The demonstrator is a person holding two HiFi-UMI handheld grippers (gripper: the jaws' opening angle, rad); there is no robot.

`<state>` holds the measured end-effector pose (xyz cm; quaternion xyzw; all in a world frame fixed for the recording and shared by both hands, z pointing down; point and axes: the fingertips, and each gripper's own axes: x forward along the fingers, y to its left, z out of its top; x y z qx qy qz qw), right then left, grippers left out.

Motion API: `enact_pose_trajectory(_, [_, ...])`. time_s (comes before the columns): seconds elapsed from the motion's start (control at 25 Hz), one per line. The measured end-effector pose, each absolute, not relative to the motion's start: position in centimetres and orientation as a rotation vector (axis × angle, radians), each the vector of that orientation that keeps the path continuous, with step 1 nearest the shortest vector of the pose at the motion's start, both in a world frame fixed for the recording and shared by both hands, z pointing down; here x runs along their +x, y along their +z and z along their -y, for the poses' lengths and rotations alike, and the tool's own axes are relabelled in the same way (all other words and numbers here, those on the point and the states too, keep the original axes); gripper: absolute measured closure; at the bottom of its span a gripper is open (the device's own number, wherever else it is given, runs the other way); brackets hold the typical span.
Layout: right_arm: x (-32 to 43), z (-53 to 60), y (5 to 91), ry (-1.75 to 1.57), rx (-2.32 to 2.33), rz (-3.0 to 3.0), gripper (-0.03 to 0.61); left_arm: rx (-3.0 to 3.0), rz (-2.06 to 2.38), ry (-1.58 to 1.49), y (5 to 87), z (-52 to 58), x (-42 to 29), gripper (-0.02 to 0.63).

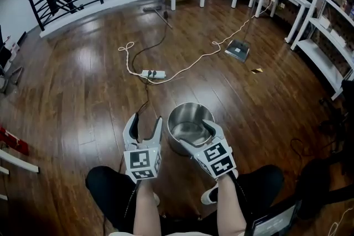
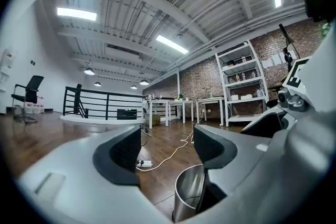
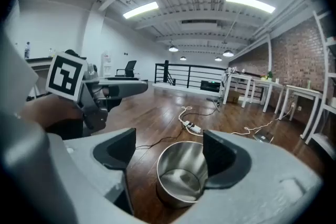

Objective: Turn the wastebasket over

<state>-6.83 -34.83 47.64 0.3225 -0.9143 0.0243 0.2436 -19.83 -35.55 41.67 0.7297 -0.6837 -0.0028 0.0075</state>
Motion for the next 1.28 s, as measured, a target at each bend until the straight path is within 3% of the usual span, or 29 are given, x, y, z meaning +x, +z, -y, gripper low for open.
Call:
enact_pose_trajectory(0.44, [-14.5,38.1,62.8,0.124,0.585,2.242,0.263,2.176,2.116,0.066,46.3,38.7,-22.4,0.276])
enact_pose_trajectory(0.68, [-15.5,38.3,66.7,0.215,0.538,2.18,0.294,2.119,2.103,0.139,48.1,38.9,-22.5,0.276])
enact_pose_trajectory(0.88, [-16.7,38.5,68.7,0.217,0.533,2.138,0.376,2.101,2.126,0.135,47.5,39.0,-23.6,0.276])
enact_pose_trajectory(1.0, [-16.7,39.5,69.0,0.243,0.553,2.14,0.497,2.098,2.114,0.134,47.3,39.4,-23.5,0.276])
enact_pose_trajectory(1.28, [-15.5,38.2,69.0,0.443,0.599,2.186,0.531,2.076,2.117,0.135,47.8,38.9,-24.1,0.276])
